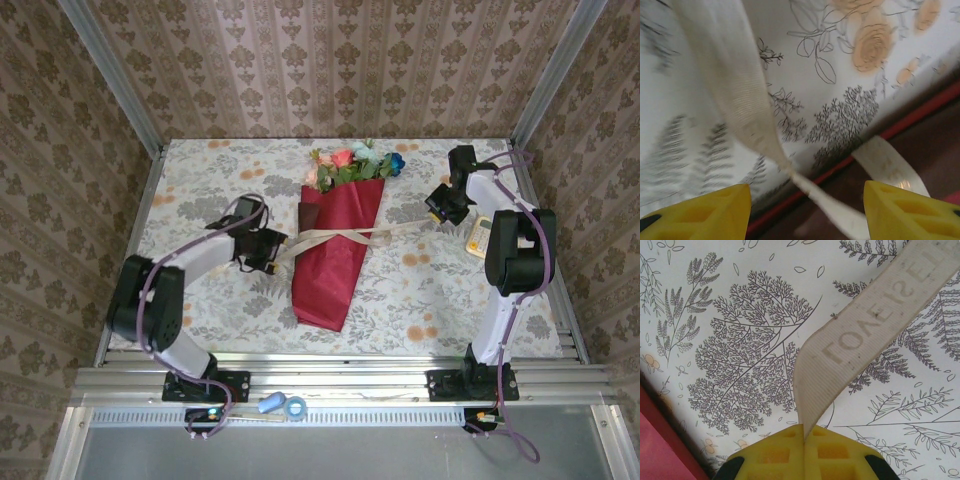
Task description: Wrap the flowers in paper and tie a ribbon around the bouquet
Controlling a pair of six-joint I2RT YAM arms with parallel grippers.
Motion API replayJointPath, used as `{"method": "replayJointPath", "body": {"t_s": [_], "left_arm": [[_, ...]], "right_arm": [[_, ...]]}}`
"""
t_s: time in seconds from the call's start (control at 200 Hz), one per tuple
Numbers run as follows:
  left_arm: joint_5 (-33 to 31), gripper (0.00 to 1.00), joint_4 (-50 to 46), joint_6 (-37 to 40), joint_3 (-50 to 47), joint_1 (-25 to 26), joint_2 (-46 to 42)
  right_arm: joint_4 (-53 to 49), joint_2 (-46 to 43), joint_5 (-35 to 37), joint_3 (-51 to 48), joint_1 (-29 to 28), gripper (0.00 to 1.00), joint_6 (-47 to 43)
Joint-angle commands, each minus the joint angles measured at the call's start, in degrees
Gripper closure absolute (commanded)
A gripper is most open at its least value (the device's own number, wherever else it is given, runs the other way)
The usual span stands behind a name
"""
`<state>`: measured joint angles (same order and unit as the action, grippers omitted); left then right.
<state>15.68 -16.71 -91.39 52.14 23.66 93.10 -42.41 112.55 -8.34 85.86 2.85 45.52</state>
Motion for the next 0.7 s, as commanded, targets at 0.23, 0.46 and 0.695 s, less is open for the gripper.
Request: {"method": "replayJointPath", "body": {"t_s": [0.23, 0.46, 0.695], "left_arm": [[0.2, 0.48, 10.5, -16.3, 2.5, 2.2, 8.1], [1.5, 0.78, 16.7, -16.8, 3.2, 2.1, 11.5], [3.6, 1.0, 21.5, -13.7, 2.6, 2.1, 11.7]], "right_arm": [[0.2, -3.1, -1.2, -1.5, 0.3, 1.0, -0.4], [0.2, -3.2, -1.0, -2.0, 0.5, 1.0, -0.5], [-1.5, -0.7, -4.1, -0.5, 2.5, 1.0, -1.6]]}}
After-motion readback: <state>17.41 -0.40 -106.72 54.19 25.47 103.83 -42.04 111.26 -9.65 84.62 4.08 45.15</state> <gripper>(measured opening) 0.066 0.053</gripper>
